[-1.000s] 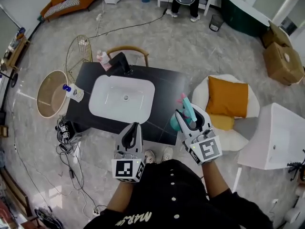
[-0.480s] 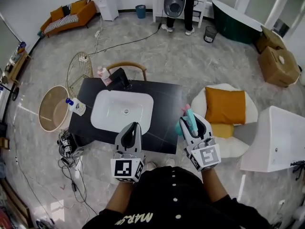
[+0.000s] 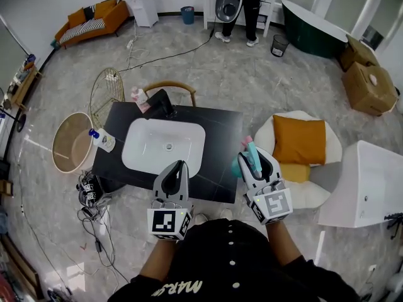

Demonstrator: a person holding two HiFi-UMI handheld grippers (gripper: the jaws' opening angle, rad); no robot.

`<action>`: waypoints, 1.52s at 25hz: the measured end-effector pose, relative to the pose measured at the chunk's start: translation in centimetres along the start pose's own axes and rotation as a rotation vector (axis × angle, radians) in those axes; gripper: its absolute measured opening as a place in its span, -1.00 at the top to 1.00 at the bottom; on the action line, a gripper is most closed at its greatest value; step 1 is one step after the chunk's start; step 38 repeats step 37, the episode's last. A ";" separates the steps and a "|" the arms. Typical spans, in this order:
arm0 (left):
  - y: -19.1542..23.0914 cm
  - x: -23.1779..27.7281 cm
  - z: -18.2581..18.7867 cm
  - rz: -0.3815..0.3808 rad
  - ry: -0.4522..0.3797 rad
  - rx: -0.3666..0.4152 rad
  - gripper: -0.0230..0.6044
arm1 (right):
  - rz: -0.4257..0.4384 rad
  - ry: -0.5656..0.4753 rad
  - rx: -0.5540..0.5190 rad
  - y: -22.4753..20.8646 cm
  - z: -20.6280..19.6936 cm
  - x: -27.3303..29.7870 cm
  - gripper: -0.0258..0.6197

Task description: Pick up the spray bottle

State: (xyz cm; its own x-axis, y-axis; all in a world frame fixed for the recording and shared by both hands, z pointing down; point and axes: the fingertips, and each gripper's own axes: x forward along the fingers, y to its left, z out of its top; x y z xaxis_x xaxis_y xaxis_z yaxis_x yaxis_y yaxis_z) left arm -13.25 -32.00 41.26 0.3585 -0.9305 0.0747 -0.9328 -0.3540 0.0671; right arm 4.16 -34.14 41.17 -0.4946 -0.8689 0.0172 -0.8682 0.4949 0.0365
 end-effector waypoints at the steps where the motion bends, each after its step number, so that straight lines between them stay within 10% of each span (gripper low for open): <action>1: 0.0 0.0 0.0 0.001 0.001 0.001 0.83 | 0.000 0.001 -0.001 0.0 0.0 0.0 0.50; 38: -0.3 0.2 0.2 -0.002 -0.014 0.017 0.83 | 0.026 -0.027 -0.018 0.8 0.9 1.1 0.51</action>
